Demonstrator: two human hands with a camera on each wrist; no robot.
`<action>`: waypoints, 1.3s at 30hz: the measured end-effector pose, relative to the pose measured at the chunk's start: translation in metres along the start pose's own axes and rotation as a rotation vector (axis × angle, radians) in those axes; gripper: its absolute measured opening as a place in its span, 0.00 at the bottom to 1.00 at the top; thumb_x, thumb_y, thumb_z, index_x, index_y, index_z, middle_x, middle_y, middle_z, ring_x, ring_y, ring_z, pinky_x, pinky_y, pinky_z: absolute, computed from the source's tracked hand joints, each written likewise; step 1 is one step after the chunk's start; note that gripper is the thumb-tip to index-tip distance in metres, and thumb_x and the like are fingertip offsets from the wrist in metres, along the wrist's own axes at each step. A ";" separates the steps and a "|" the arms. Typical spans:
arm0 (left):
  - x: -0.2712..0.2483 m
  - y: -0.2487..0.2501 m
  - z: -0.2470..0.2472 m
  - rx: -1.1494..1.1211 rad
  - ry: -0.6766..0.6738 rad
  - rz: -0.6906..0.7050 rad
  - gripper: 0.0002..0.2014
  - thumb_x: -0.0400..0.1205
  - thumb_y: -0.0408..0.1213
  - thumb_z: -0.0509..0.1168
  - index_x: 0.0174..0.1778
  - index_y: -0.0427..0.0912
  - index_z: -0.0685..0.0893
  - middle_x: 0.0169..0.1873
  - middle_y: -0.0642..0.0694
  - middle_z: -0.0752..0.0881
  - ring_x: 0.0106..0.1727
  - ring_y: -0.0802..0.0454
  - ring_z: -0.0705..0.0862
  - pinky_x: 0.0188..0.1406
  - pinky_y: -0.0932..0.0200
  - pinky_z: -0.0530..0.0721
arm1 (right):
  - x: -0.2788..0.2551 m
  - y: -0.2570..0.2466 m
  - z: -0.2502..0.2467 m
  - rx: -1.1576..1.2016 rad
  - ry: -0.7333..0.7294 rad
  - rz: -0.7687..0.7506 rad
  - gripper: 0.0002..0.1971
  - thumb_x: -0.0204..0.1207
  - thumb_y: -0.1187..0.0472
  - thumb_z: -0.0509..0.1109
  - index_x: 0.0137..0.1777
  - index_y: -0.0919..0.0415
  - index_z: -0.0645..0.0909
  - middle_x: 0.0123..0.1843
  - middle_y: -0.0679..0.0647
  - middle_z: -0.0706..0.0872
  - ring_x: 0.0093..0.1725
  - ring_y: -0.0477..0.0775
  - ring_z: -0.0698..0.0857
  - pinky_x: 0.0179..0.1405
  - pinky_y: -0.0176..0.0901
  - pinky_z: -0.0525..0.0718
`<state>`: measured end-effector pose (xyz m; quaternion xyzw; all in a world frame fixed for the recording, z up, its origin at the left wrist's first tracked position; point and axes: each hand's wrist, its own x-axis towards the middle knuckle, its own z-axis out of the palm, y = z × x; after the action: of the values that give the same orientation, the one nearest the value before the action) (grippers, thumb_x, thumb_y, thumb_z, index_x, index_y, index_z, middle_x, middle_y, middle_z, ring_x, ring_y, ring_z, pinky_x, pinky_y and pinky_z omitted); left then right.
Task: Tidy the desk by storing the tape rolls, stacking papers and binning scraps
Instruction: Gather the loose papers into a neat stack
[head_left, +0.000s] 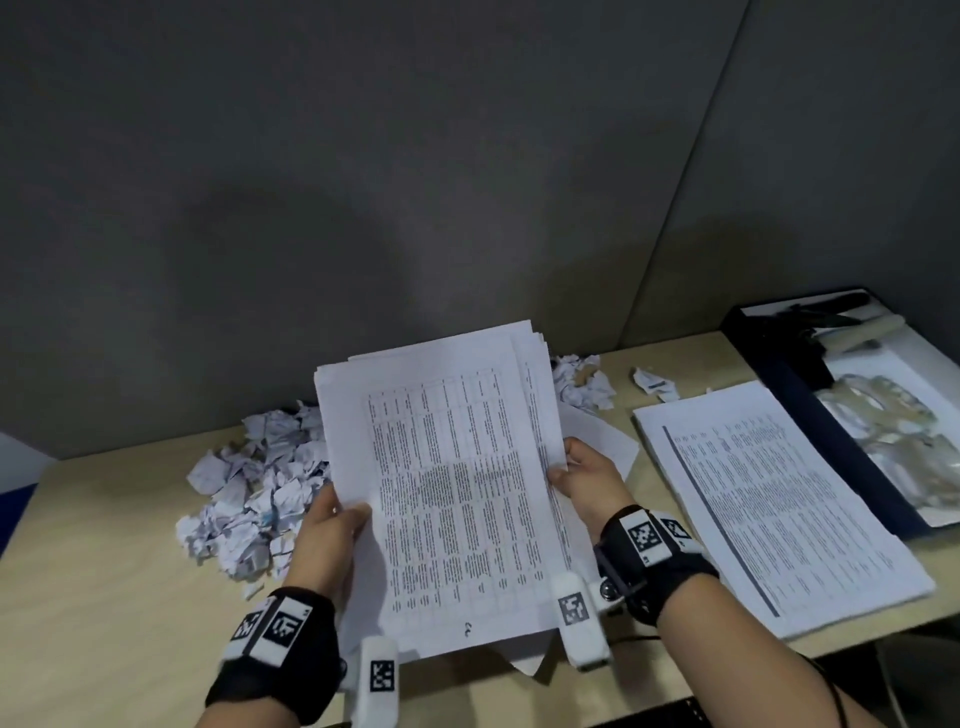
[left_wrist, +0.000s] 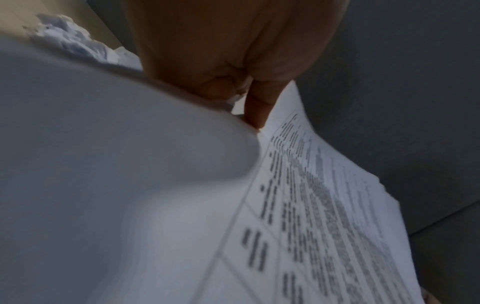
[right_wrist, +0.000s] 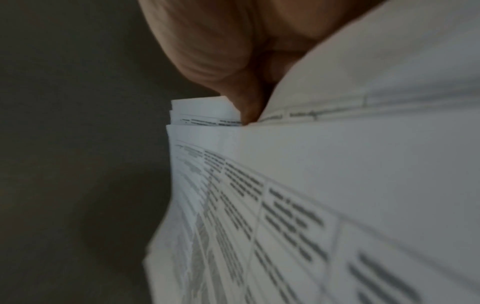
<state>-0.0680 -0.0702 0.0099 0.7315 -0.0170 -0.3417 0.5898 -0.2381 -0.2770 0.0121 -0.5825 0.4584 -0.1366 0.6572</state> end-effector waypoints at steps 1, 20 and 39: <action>-0.002 0.003 0.000 -0.012 0.007 0.005 0.13 0.82 0.22 0.56 0.60 0.37 0.77 0.43 0.35 0.86 0.37 0.42 0.84 0.34 0.53 0.81 | -0.001 -0.004 0.002 0.017 -0.021 0.007 0.17 0.78 0.78 0.61 0.45 0.55 0.83 0.45 0.58 0.89 0.47 0.58 0.86 0.54 0.51 0.84; -0.060 0.037 -0.098 -0.229 0.510 0.393 0.11 0.78 0.24 0.59 0.47 0.47 0.74 0.40 0.46 0.81 0.40 0.49 0.79 0.37 0.56 0.76 | -0.071 -0.055 0.165 0.030 -0.404 -0.278 0.16 0.79 0.70 0.65 0.53 0.44 0.79 0.51 0.44 0.88 0.55 0.47 0.86 0.58 0.42 0.83; -0.118 -0.003 -0.174 -0.419 0.861 0.432 0.17 0.75 0.17 0.57 0.44 0.44 0.81 0.34 0.47 0.80 0.31 0.62 0.80 0.31 0.65 0.76 | -0.117 -0.023 0.229 0.065 -0.632 -0.279 0.22 0.66 0.77 0.76 0.60 0.61 0.81 0.51 0.56 0.88 0.50 0.49 0.88 0.50 0.38 0.88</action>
<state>-0.0688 0.1297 0.0768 0.6520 0.1451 0.1230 0.7340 -0.1193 -0.0539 0.0614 -0.6318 0.1436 -0.0525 0.7599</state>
